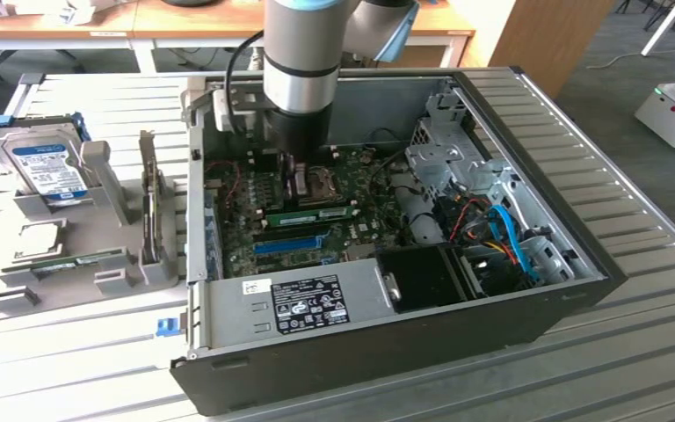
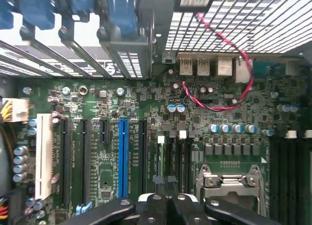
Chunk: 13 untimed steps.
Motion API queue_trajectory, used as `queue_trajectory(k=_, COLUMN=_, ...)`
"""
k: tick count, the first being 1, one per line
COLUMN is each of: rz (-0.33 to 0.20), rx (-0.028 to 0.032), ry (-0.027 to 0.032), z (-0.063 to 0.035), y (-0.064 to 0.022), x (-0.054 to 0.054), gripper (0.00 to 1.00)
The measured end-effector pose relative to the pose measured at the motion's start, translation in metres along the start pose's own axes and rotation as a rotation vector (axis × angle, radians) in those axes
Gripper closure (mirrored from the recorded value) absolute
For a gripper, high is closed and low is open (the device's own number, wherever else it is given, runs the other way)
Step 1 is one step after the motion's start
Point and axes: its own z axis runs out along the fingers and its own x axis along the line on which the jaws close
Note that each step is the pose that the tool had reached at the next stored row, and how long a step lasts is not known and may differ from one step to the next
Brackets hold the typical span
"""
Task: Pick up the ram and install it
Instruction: 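Press down the ram until it locks into place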
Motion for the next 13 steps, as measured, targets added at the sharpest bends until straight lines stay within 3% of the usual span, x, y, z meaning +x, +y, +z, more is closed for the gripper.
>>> queue_trajectory(k=13, rz=0.000, rx=-0.0001, ry=0.0000, z=-0.0333, y=0.0012, x=-0.001, gripper=0.89)
